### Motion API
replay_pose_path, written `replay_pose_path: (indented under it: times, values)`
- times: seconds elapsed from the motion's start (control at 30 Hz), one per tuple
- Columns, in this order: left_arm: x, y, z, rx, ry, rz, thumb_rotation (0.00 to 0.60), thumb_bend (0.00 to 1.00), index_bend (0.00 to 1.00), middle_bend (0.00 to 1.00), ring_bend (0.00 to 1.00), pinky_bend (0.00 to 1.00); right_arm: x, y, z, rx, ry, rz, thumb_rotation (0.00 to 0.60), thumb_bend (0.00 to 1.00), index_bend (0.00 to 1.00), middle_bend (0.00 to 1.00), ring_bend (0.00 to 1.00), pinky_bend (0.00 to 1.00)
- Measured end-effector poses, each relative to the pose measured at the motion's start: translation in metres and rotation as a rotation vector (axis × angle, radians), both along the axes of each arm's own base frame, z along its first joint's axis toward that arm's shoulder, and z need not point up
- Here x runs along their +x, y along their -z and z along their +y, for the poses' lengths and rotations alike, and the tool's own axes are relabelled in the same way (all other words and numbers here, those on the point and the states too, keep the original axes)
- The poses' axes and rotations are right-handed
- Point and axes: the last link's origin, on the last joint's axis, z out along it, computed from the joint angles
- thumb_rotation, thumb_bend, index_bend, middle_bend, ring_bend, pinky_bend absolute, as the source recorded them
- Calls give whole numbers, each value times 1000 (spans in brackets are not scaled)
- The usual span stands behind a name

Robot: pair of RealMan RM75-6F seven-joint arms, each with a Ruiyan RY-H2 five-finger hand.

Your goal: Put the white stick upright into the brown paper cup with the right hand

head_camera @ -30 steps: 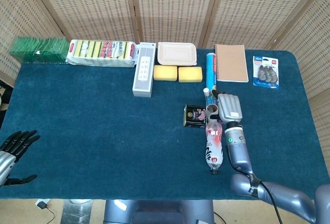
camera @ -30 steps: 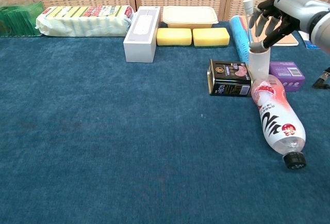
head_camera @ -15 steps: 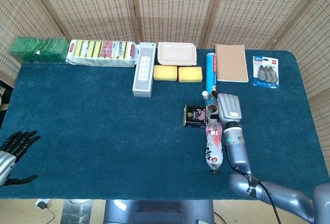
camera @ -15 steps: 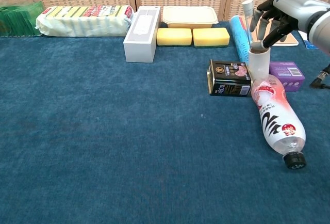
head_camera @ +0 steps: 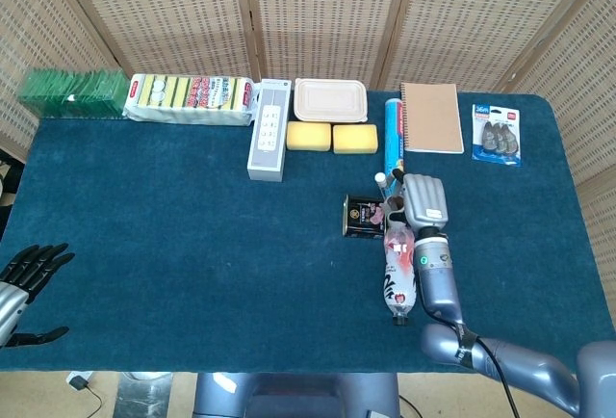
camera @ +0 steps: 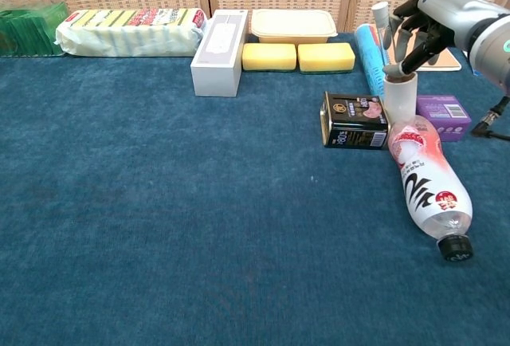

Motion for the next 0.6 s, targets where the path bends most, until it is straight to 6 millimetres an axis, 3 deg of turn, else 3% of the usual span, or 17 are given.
replay_pose_path:
  times: [0.6]
  values:
    - [-1, -1, 0, 4, -3, -3, 553, 83, 37, 40, 0, 0, 7, 3, -3, -7, 0, 13, 600, 328, 584, 691, 770, 832]
